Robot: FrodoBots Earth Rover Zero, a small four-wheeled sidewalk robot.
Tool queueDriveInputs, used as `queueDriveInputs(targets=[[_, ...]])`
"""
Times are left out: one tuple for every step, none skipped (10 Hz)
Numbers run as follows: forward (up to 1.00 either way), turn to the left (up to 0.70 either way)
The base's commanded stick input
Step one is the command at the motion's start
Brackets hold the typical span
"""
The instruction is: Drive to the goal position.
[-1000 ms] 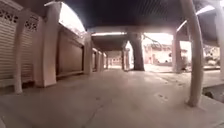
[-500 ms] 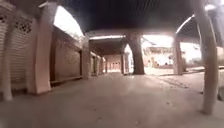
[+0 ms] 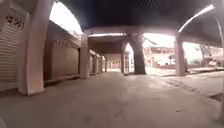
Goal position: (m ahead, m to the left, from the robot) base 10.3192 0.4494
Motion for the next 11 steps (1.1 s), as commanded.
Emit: queueDriveInputs(targets=[[0.70, 0.00], [0.70, 0.00], [0.70, 0.00], [0.70, 0.00], [0.70, 0.00], [0.70, 0.00], [0.70, 0.00], [0.70, 0.00], [0.70, 0.00], [0.70, 0.00], [0.70, 0.00]])
